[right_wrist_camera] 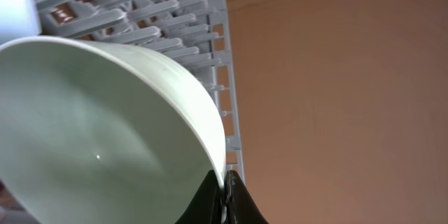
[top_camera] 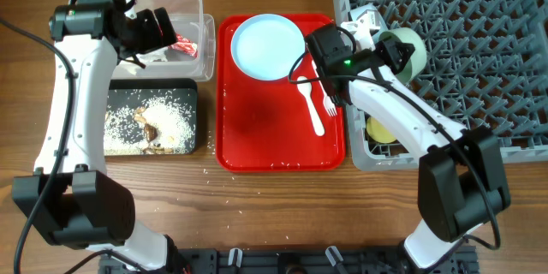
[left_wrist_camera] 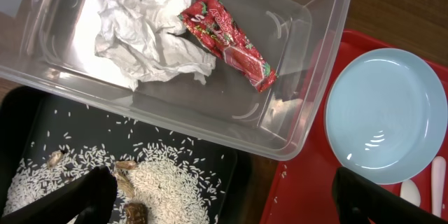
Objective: Sort waste into correct bins and load items into the dishwasher rack
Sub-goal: 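Grasp the blue plate with the right gripper and stand it in the rack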
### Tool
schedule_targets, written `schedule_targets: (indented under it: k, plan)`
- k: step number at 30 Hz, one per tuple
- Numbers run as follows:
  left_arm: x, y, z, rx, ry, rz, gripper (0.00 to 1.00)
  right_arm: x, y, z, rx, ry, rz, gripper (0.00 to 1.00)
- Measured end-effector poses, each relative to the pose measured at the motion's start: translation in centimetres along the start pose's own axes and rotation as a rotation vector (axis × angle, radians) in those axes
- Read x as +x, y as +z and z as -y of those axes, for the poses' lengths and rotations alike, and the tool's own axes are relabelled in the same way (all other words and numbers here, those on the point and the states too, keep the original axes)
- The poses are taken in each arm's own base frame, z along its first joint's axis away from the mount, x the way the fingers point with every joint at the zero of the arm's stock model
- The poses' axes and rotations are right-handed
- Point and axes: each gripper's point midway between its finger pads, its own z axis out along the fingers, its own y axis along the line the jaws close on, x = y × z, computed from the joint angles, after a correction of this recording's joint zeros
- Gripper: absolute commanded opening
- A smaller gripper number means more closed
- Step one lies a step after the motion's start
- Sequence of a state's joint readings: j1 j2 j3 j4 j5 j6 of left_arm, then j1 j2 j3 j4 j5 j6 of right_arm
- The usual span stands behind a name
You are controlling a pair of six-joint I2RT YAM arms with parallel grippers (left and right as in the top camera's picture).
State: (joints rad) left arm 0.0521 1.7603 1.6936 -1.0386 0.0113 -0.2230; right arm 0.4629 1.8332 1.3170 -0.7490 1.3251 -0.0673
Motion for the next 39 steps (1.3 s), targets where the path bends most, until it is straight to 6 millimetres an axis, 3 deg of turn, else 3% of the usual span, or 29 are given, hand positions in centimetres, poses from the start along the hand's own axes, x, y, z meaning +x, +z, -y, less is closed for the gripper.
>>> schedule_targets:
  k: [2,5,8,12,16,19,21,23,25,27,28,29,31,34,36,39]
  plan:
    - [0.0,0.0,0.0,0.0,0.0,0.0,1.0,0.0,0.0,-0.2,-0.014,-0.012,0.002,0.15]
    - [0.0,0.0,0.0,0.0,0.0,0.0,1.0,0.0,-0.4,-1.0,-0.052,-0.053,0.008,0.4]
    - [0.0,0.0,0.0,0.0,0.0,0.0,1.0,-0.1,-1.6,-1.9,-0.086,-0.106,0.033,0.59]
    - [0.0,0.0,0.0,0.0,0.0,0.0,1.0,-0.9,-3.8,-2.9,-0.112,-0.157,0.094,0.71]
    - [0.0,0.0,0.0,0.0,0.0,0.0,1.0,-1.6,-5.3,-3.4,-0.123,-0.197,0.141,0.74]
    - [0.0,0.0,0.0,0.0,0.0,0.0,1.0,-3.1,-6.0,-2.6,-0.184,-0.123,0.197,0.98]
    - [0.0,0.0,0.0,0.0,0.0,0.0,1.0,-5.1,-7.3,-1.6,-0.286,0.005,0.279,1.0]
    - [0.0,0.0,0.0,0.0,0.0,0.0,1.0,-6.9,-9.8,-1.0,-0.483,0.121,0.4,1.0]
    - [0.0,0.0,0.0,0.0,0.0,0.0,1.0,-9.0,-14.3,-1.8,-0.792,0.204,0.554,1.0]
    - [0.0,0.0,0.0,0.0,0.0,0.0,1.0,-9.9,-17.9,-3.3,-1.038,0.283,0.598,1.0]
    - [0.0,0.0,0.0,0.0,0.0,0.0,1.0,-9.9,-19.4,-4.6,-1.174,0.344,0.559,0.94]
    - [0.0,0.0,0.0,0.0,0.0,0.0,1.0,-9.8,-20.8,-6.7,-1.325,0.425,0.458,0.7]
    - [0.0,0.0,0.0,0.0,0.0,0.0,1.0,-9.7,-21.1,-9.0,-1.41,0.529,0.31,0.67]
    - [0.0,0.0,0.0,0.0,0.0,0.0,1.0,-9.2,-18.5,-14.9,-1.372,0.762,-0.028,0.71]
    - [0.0,0.0,0.0,0.0,0.0,0.0,1.0,-9.6,-17.3,-18.4,-1.338,0.859,-0.126,0.7]
    - [0.0,0.0,0.0,0.0,0.0,0.0,1.0,-9.7,-16.4,-21.0,-1.318,0.922,-0.19,0.67]
